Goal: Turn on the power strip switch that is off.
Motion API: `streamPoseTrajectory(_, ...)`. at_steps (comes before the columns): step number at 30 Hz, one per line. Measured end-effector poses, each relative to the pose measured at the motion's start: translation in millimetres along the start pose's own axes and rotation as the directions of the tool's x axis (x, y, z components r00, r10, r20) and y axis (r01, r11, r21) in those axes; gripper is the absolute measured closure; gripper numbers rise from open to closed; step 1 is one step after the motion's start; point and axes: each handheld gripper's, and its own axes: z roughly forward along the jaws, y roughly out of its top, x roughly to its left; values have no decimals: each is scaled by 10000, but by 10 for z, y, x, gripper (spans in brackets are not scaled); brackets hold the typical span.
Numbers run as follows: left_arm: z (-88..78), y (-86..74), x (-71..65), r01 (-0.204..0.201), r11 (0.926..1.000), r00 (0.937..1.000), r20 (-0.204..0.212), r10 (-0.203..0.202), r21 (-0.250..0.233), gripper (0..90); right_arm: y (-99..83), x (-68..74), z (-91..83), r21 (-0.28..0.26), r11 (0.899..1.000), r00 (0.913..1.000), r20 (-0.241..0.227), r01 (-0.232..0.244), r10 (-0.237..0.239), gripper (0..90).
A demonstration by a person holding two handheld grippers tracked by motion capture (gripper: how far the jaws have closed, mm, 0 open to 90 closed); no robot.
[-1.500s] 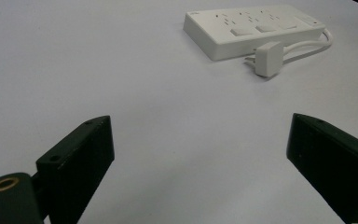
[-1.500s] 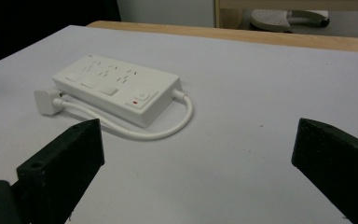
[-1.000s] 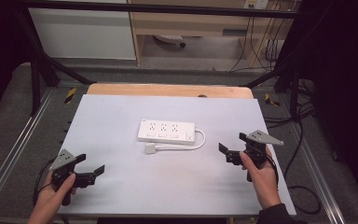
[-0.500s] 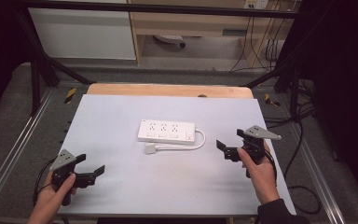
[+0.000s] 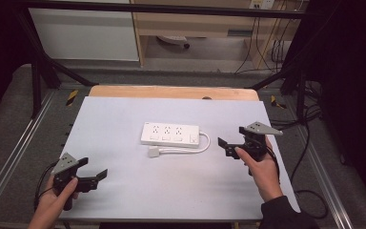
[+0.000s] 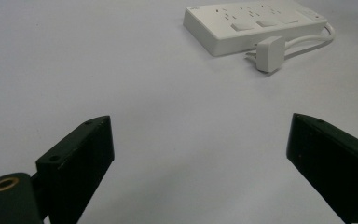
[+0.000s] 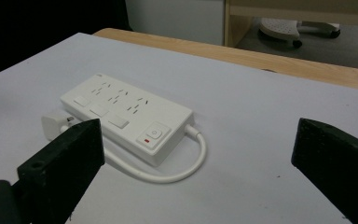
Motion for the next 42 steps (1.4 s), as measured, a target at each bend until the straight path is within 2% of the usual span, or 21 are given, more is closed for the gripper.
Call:
streamPoseTrajectory(14,4,-5,2,4,10000,10000,13,-4,28,75,131,44,208,-57,9999,9999,141,88,-88,44)
streamPoseTrajectory(30,2,-5,3,-27,10000,10000,24,27,38,74,145,-11,460,-89,9989,9978,480,-456,460,59)
streamPoseTrajectory(42,-1,-5,9,-27,10000,10000,30,27,35,70,135,24,647,113,9994,9975,627,-331,323,96)
